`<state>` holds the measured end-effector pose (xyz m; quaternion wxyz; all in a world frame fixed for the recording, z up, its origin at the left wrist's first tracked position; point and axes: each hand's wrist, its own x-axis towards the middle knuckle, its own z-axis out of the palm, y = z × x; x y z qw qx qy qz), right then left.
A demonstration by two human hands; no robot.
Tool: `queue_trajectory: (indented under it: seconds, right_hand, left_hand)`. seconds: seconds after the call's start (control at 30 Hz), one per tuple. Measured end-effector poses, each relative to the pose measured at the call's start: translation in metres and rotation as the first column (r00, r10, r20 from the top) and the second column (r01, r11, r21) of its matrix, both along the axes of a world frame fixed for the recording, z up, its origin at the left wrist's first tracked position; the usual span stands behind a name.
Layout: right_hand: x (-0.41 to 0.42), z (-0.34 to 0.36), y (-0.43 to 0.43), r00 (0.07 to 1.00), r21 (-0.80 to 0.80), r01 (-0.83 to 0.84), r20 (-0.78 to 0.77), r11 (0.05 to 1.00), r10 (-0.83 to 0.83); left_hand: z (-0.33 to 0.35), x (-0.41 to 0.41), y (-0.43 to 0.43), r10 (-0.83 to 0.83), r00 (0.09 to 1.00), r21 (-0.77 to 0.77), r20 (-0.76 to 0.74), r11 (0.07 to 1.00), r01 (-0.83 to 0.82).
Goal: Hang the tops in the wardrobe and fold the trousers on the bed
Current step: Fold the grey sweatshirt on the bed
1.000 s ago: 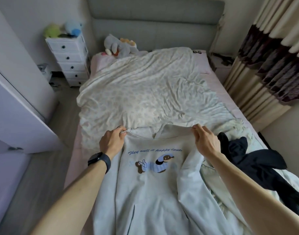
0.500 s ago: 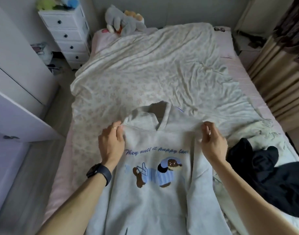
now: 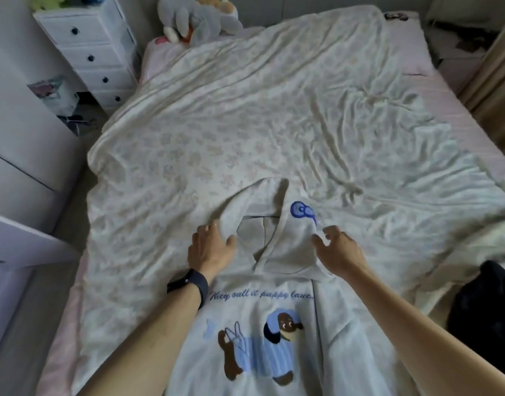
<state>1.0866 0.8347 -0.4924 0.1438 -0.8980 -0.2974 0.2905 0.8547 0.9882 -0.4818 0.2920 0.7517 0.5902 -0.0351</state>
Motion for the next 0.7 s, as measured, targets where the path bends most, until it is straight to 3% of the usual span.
queue_trajectory:
  seconds: [0.13,0.2,0.3,0.4,0.47,0.53,0.6,0.63,0.7]
  right_hand:
    - [0.013,-0.047,0.06,0.932,0.093,0.273,-0.272,0.957,-0.24]
    - [0.019,-0.069,0.077,0.9,0.101,0.329,-0.335,0.939,-0.28]
    - [0.032,-0.09,0.088,0.868,0.061,0.404,-0.342,0.913,-0.361]
    - [0.044,-0.076,0.093,0.848,0.076,0.38,-0.427,0.922,-0.314]
    - [0.046,-0.057,0.1,0.929,0.278,0.304,-0.298,0.911,-0.219]
    - [0.039,-0.028,0.105,0.974,0.474,0.225,-0.133,0.851,-0.183]
    - [0.034,-0.01,0.114,0.98,0.547,0.188,-0.046,0.816,-0.194]
    - [0.034,-0.007,0.119,0.98,0.523,0.175,-0.008,0.834,-0.2]
    - [0.036,-0.008,0.122,0.981,0.364,0.173,0.014,0.915,-0.191]
  left_hand:
    - [-0.034,0.025,0.047,0.133,0.969,-0.156,0.208,0.983,-0.101]
    - [-0.052,0.031,0.062,0.194,0.943,-0.216,0.269,0.967,-0.137]
    - [-0.069,0.033,0.076,0.166,0.927,-0.197,0.335,0.975,-0.103]
    - [-0.065,0.034,0.085,0.087,0.906,-0.081,0.415,0.995,-0.059]
    - [-0.049,0.034,0.086,0.075,0.869,0.055,0.489,0.992,-0.116]
    - [-0.033,0.036,0.088,0.155,0.775,0.142,0.613,0.943,-0.301]
    - [-0.022,0.041,0.091,0.225,0.702,0.156,0.676,0.887,-0.434]
    - [-0.02,0.043,0.093,0.217,0.742,0.189,0.634,0.887,-0.421]
    - [-0.025,0.044,0.1,0.137,0.893,0.207,0.428,0.947,-0.245]
